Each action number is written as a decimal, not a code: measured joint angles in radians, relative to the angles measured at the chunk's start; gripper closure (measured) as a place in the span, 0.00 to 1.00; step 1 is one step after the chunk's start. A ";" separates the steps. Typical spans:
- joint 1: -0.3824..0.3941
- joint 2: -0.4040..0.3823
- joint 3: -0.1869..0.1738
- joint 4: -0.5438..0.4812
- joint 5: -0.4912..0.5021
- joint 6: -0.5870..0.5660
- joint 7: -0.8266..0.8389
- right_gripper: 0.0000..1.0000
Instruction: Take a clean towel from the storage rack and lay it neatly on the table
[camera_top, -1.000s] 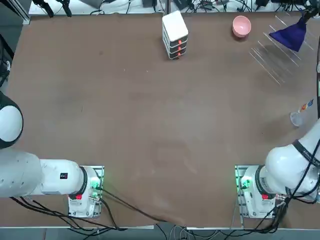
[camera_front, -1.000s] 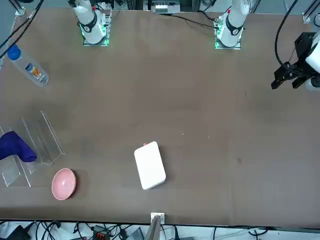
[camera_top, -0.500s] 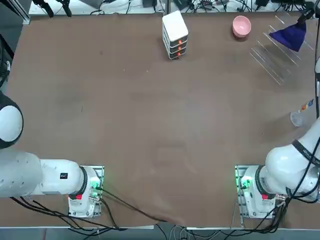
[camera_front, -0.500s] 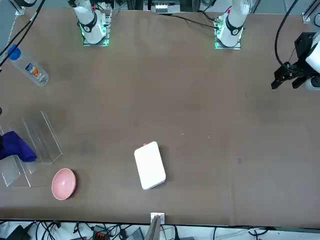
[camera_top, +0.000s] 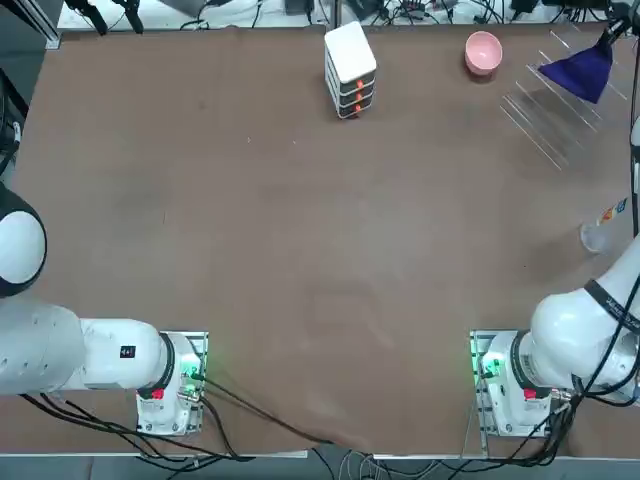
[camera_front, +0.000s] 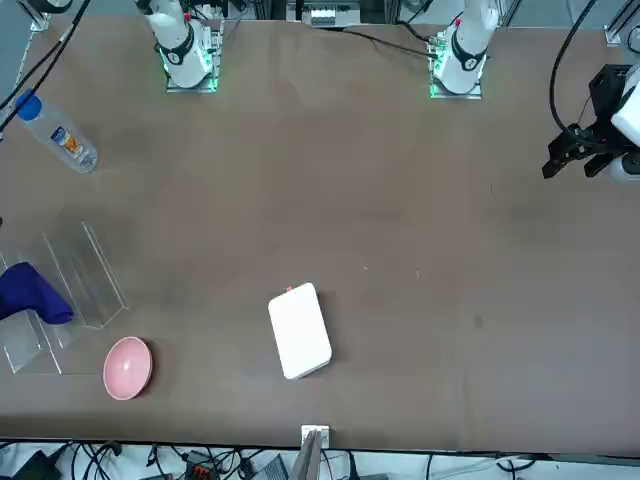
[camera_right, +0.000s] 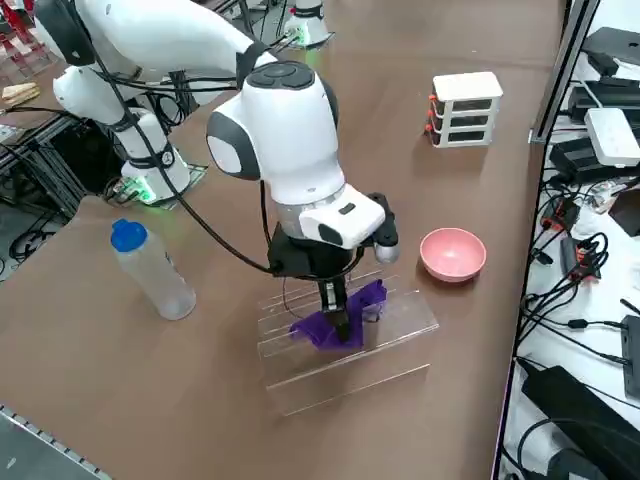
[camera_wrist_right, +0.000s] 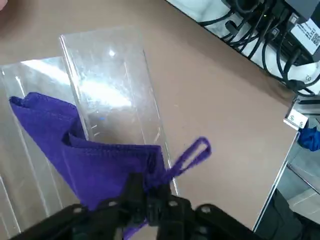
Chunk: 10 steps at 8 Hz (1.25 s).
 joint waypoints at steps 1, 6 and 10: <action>0.002 -0.001 0.003 0.003 0.004 -0.002 0.000 0.97; 0.043 -0.119 0.016 0.049 0.160 -0.373 0.058 0.97; 0.295 -0.248 0.026 0.019 0.196 -0.672 0.525 0.97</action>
